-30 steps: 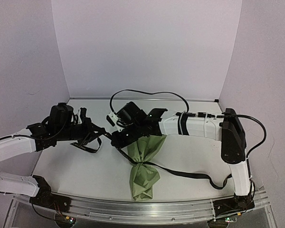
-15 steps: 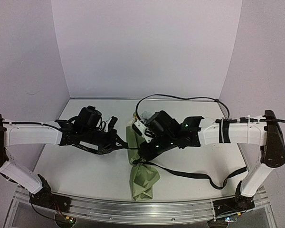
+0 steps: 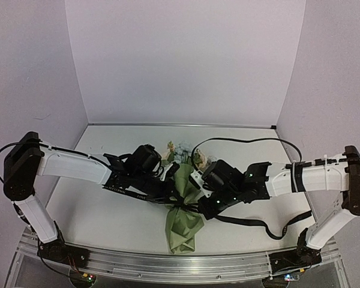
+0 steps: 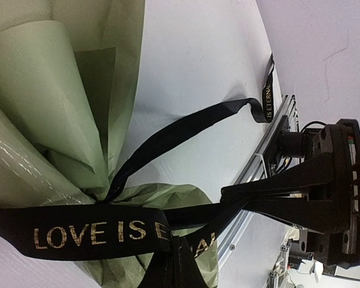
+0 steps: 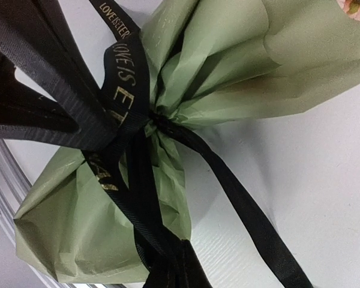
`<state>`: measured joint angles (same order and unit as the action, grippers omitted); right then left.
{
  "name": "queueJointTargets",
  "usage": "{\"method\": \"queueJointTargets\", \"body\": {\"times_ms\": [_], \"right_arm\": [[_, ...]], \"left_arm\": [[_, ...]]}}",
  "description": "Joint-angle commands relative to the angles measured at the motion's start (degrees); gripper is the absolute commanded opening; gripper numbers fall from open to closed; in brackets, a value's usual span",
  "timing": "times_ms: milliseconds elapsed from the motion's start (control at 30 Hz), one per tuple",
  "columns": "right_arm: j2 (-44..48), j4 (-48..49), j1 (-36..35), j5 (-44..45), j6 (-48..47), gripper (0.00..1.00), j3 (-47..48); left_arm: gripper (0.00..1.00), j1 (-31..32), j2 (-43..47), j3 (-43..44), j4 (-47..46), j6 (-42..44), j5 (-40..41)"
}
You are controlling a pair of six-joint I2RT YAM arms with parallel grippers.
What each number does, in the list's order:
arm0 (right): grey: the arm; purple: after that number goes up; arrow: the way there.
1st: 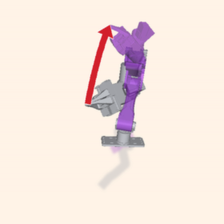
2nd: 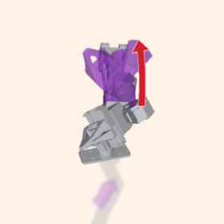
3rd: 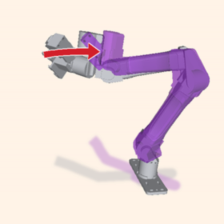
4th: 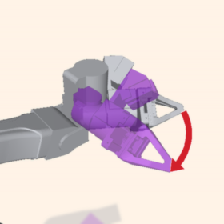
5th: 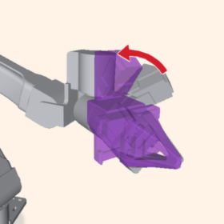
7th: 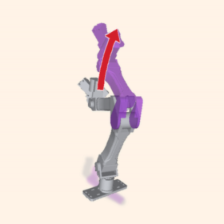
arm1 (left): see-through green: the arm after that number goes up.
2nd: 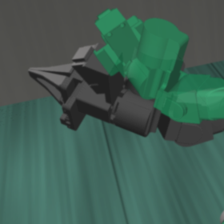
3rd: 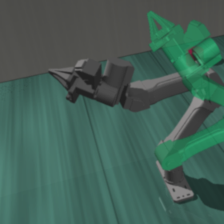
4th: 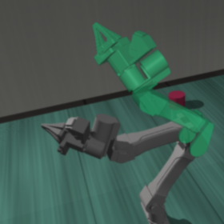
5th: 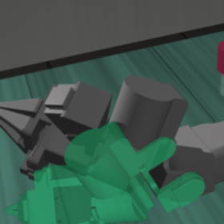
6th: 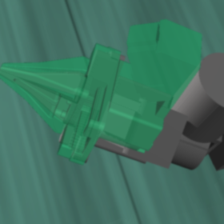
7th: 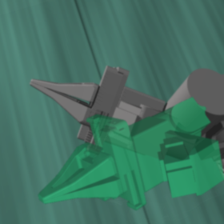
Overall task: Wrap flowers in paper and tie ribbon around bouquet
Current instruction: Cross the half-tied ribbon over the folded bouquet.
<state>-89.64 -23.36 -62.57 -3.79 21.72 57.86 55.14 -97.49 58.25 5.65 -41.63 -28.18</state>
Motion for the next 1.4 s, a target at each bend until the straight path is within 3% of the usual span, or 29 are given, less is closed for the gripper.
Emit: {"method": "queueJointTargets", "body": {"times_ms": [0,67,233,433,600,1000,1100,1367], "right_arm": [[3.71,-4.41,-0.05,2.19,2.01,0.09,-2.04],[4.45,-5.2,-0.07,2.37,2.52,0.15,-2.97],[7.32,-9.0,-0.01,4.2,3.05,0.43,-4.26],[12.9,-21.87,0.3,16.68,3.15,0.67,-5.63],[18.91,-28.26,3.98,23.61,9.31,0.74,-12.7],[25.81,-26.78,11.41,23.15,15.07,0.8,-27.64],[23.84,-26.01,11.95,21.53,15.71,0.76,-28.01],[18.76,-22.0,12.86,20.41,16.13,0.48,-29.2]], "left_arm": [[0.0,0.55,-1.34,3.11,4.47,3.58,1.0],[0.0,1.03,-2.22,3.98,5.42,4.53,1.05],[0.0,1.88,-4.44,6.04,6.82,6.01,1.2],[0.0,1.91,-5.76,9.09,7.06,6.17,2.76],[0.0,1.91,-7.51,11.81,6.21,5.13,2.51],[0.0,2.01,-14.31,17.41,4.6,4.34,-0.18],[0.0,1.99,-15.48,17.21,4.51,4.37,-0.69],[0.0,2.01,-13.46,14.24,3.61,4.42,-0.94]]}}
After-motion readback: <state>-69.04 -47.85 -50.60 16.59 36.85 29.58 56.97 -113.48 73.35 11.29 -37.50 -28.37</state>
